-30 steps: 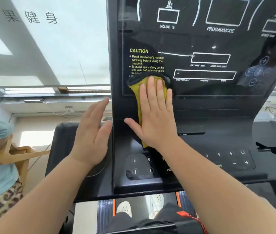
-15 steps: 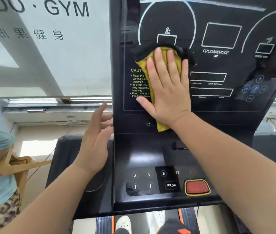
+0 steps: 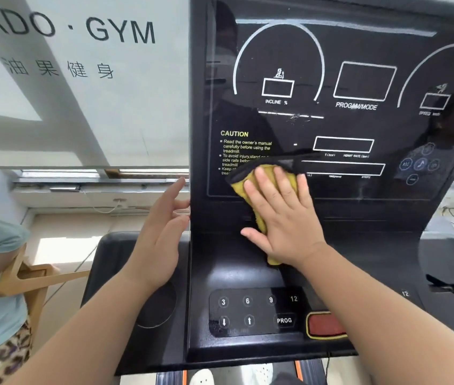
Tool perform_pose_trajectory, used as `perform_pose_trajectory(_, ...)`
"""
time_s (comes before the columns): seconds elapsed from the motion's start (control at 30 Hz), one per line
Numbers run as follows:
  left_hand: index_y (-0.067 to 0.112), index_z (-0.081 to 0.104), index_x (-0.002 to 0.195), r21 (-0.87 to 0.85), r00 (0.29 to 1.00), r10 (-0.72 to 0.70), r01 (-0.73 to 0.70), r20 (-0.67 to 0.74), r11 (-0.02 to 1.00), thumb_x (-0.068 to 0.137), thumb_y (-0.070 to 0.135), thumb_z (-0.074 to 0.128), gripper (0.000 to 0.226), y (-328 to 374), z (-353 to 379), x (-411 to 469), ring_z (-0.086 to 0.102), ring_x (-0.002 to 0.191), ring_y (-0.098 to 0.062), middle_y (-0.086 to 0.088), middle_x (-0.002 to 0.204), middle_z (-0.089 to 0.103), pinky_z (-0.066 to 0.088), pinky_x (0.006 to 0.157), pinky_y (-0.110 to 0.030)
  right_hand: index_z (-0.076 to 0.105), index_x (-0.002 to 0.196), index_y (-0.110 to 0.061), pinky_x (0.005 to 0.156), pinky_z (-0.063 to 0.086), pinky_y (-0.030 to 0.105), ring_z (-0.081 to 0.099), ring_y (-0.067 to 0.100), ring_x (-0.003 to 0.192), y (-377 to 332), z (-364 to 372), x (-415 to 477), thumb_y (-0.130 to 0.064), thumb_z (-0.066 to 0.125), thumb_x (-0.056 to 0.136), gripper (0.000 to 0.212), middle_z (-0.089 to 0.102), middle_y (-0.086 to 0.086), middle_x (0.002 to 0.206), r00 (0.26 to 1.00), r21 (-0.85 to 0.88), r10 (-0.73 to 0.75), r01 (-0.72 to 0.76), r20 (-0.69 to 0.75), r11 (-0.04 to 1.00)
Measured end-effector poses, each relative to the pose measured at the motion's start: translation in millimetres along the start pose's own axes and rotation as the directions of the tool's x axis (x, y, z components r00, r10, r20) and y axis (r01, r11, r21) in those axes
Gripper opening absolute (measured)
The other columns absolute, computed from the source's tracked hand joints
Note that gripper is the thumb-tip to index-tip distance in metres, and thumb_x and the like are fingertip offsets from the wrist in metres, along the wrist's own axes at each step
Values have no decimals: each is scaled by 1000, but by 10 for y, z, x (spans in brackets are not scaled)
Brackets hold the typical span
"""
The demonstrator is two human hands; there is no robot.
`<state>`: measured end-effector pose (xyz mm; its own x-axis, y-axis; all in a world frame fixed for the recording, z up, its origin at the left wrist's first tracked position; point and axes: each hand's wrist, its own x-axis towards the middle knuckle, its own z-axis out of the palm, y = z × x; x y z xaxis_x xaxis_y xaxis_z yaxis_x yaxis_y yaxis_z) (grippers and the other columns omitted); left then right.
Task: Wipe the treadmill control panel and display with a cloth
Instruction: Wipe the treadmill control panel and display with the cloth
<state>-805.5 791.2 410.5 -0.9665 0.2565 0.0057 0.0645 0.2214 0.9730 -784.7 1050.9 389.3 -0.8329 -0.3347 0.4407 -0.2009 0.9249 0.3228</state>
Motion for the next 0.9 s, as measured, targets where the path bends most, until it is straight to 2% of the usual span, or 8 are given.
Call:
perform_pose_trajectory(0.1, 48, 38, 148, 77, 1000, 20, -21, 17, 997, 89, 32, 45, 62, 17, -53, 63, 54, 105, -1, 11, 121, 56, 39, 94, -21, 20, 162, -21, 122, -1, 63, 12, 39, 155, 271, -147, 351, -73, 31, 98, 83, 15, 13, 169, 992, -38, 92, -95, -81, 995)
perform_pose_trajectory(0.23, 48, 34, 148, 168, 993, 115, -112, -5, 979, 88, 30, 44, 63, 143, -50, 135, 51, 112, 0, 21, 132, 48, 37, 92, -15, 25, 162, -23, 117, 2, 75, 12, 46, 154, 419, -451, 981, -74, 36, 97, 84, 17, 23, 168, 969, -45, 197, -205, -150, 978)
perform_pose_trajectory(0.37, 39, 32, 151, 161, 977, 203, -190, -64, 968, 88, 28, 43, 66, 326, -30, 257, 49, 118, 2, 17, 143, 43, 38, 92, -10, 18, 163, -20, 119, -2, 72, 7, 46, 156, 232, -544, 1209, -76, 34, 95, 90, 10, 24, 169, 969, -32, 217, -222, -121, 974)
perform_pose_trajectory(0.5, 37, 33, 150, 188, 943, 322, -303, -79, 934, 87, 33, 40, 64, 492, 21, 378, 49, 119, -3, 27, 139, 41, 39, 89, -8, 13, 164, -19, 122, -9, 65, 2, 40, 157, 17, -377, 1000, -77, 34, 94, 93, 2, 20, 170, 997, -57, 46, -50, -68, 997)
perform_pose_trajectory(0.6, 26, 38, 151, 234, 928, 352, -318, -122, 919, 86, 27, 41, 66, 576, 68, 462, 50, 113, -6, 12, 140, 43, 39, 86, -7, 21, 163, -24, 124, -7, 59, 5, 33, 158, -43, -225, 707, -75, 33, 96, 85, 2, 11, 170, 991, -50, -120, 117, -64, 992)
perform_pose_trajectory(0.7, 24, 41, 149, 238, 921, 359, -318, -151, 918, 84, 29, 41, 64, 608, 87, 473, 51, 111, -3, 8, 137, 47, 38, 85, -4, 26, 161, -29, 126, -1, 57, 11, 30, 157, 131, -152, 513, -74, 31, 98, 78, 10, 6, 170, 981, -54, -179, 175, -80, 983)
perform_pose_trajectory(0.83, 37, 29, 155, 205, 948, 294, -266, -123, 942, 86, 26, 43, 71, 605, 39, 461, 49, 113, 6, 15, 137, 46, 35, 86, 0, 22, 162, -25, 123, 0, 65, 10, 41, 156, 537, -212, 484, -77, 32, 94, 86, 9, 16, 169, 991, -57, 39, -47, -130, 997)
perform_pose_trajectory(0.9, 38, 28, 156, 220, 954, 289, -266, -80, 939, 86, 22, 42, 73, 608, 15, 470, 47, 118, 4, 18, 134, 46, 34, 94, -7, 17, 163, -23, 122, -1, 68, 4, 45, 156, 703, -312, 626, -78, 30, 94, 89, 4, 21, 169, 973, -36, 187, -194, -136, 980)
